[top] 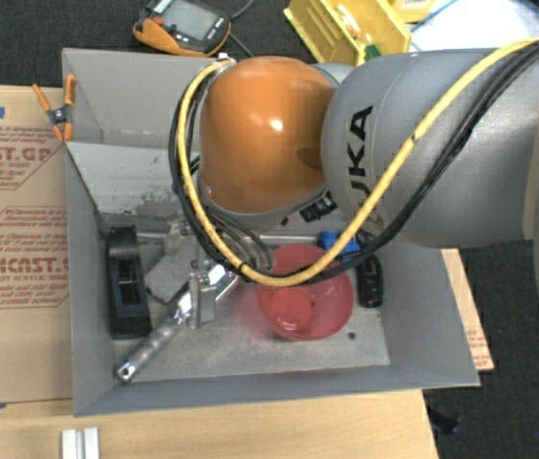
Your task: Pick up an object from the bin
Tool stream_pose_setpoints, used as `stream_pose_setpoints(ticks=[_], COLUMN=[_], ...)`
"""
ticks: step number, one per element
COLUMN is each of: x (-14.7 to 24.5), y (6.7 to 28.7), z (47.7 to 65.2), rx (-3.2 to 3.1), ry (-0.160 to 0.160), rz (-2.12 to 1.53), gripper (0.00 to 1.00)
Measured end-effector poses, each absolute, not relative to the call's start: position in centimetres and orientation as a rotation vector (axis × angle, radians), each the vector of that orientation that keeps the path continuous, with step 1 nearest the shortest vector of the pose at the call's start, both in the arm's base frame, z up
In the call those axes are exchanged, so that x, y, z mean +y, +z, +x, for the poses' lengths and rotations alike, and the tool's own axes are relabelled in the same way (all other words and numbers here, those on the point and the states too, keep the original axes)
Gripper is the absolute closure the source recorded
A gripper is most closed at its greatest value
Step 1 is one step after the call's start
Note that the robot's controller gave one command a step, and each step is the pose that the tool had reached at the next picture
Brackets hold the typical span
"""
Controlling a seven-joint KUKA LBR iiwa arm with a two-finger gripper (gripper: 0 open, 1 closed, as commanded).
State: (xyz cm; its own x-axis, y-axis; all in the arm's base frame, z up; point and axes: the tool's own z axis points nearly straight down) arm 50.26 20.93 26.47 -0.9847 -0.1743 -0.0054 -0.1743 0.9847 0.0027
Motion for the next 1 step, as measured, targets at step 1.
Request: stream_pose_setpoints(ticks=[1], x=[17.35], y=[35.30], z=[50.00], rx=[3.115], ry=[0.007], rz=[-0.225], gripper=[0.00])
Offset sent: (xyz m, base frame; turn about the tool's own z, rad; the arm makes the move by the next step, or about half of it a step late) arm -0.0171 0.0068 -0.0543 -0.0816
